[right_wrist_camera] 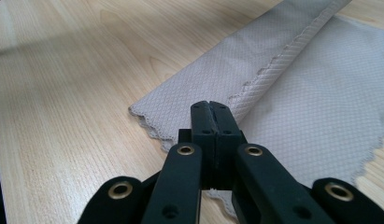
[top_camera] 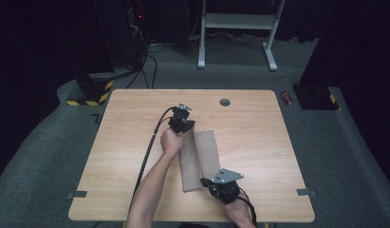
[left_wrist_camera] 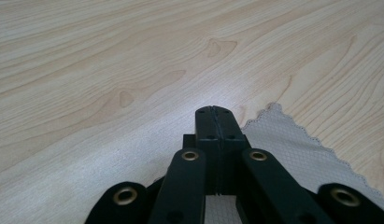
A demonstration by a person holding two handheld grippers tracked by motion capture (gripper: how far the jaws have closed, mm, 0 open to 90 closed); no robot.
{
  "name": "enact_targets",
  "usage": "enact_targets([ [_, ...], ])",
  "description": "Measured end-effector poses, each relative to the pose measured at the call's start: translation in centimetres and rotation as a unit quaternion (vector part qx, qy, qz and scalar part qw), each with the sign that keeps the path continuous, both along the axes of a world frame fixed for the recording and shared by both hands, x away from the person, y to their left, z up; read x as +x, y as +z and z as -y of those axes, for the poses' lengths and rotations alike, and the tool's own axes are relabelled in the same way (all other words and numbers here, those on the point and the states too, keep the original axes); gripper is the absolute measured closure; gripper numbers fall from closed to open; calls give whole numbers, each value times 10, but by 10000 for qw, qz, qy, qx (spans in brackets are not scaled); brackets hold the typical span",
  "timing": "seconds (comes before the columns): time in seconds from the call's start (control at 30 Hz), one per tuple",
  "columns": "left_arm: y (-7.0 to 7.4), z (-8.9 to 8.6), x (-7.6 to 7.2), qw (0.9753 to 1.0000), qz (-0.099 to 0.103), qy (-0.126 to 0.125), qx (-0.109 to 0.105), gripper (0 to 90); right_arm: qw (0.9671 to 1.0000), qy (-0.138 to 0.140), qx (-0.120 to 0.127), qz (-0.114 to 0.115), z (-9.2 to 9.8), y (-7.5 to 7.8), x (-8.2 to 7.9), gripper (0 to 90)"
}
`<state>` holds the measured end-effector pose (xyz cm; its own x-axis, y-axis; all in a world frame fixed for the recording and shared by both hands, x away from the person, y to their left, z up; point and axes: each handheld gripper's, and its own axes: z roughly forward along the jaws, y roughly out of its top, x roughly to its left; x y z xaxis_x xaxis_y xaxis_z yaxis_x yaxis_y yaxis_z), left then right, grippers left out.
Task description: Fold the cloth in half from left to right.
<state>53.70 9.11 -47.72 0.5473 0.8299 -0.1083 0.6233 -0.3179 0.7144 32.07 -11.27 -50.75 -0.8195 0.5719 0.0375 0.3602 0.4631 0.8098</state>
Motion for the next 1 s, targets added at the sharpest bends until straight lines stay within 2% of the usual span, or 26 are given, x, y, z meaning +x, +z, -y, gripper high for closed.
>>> enact_targets([
  [0.37, 3, 14, 5, 9999, 24, -130, -52, 900, 9998, -175, -22, 17, 17, 5, 0, 900],
  [0.57, 1, 21, 6, 9998, 19, -185, -50, 900, 9994, -319, -118, 48, 28, 8, -2, 900],
  [0.77, 1, 28, 7, 9998, 2, -213, -60, 900, 9992, -382, -90, 17, 33, 6, -2, 900],
  [0.87, -1, 37, 6, 9995, 21, -311, 10, 900, 9990, -385, -222, 88, 35, 3, -7, 900],
  [1.0, -3, 44, 6, 9994, 18, -356, 30, 900, 9988, -420, -245, 85, 38, 1, -9, 899],
])
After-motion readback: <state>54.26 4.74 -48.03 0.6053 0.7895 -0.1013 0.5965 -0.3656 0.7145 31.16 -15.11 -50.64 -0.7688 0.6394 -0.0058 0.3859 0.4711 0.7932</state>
